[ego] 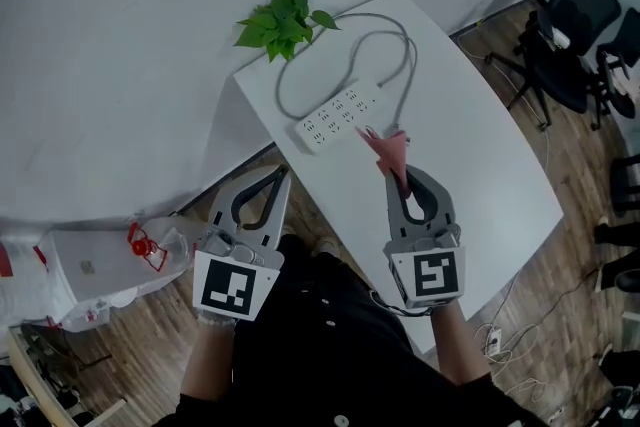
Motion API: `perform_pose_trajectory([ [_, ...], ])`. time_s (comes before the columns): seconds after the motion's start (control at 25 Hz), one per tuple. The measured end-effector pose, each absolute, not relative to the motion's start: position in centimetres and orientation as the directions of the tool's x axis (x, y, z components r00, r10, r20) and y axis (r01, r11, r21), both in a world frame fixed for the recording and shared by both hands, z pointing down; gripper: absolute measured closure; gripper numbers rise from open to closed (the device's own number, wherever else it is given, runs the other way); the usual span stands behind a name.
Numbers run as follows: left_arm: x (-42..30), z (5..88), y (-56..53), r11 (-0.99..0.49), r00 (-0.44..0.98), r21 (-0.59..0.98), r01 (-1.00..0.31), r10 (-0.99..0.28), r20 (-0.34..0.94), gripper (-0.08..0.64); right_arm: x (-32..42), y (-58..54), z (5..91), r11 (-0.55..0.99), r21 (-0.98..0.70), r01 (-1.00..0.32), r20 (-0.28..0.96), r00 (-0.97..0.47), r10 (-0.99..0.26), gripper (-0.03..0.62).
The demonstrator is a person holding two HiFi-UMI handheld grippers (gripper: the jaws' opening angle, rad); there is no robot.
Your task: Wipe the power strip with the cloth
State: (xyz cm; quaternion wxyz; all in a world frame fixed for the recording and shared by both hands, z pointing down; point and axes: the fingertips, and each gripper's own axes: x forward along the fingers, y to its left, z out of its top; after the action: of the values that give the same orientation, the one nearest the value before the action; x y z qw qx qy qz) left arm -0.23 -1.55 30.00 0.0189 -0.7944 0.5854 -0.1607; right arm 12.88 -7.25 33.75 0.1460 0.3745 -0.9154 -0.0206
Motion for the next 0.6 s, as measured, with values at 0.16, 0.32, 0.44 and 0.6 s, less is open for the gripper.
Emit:
perform_pose_trajectory([
  [0.16,0.8,30.1,-2.5,-0.354,0.302,-0.227,-0.907,-0.924,0.232,0.548,14.2,-7.6,33.8,0.686,0.147,-0.712,0.247,-0.646,-0.723,0.535],
  [0.32,1.2,30.3,-3.3,-0.393,0.343,-0.238,-0.888,-0.912,0.225,0.548,15.2,-8.0,33.7,0.64,0.148,-0.754,0.232,-0.603,-0.763,0.535],
  [0.44,1.3,30.5,-3.9,-0.421,0.373,-0.234,-0.877,-0.901,0.222,0.548,15.7,-8.4,33.8,0.606,0.148,-0.782,0.234,-0.567,-0.789,0.535],
  [0.6,0.9,30.7,-5.2,-0.454,0.409,-0.228,-0.861,-0.886,0.217,0.548,16.0,-9.5,33.9,0.561,0.164,-0.812,0.239,-0.519,-0.821,0.535],
])
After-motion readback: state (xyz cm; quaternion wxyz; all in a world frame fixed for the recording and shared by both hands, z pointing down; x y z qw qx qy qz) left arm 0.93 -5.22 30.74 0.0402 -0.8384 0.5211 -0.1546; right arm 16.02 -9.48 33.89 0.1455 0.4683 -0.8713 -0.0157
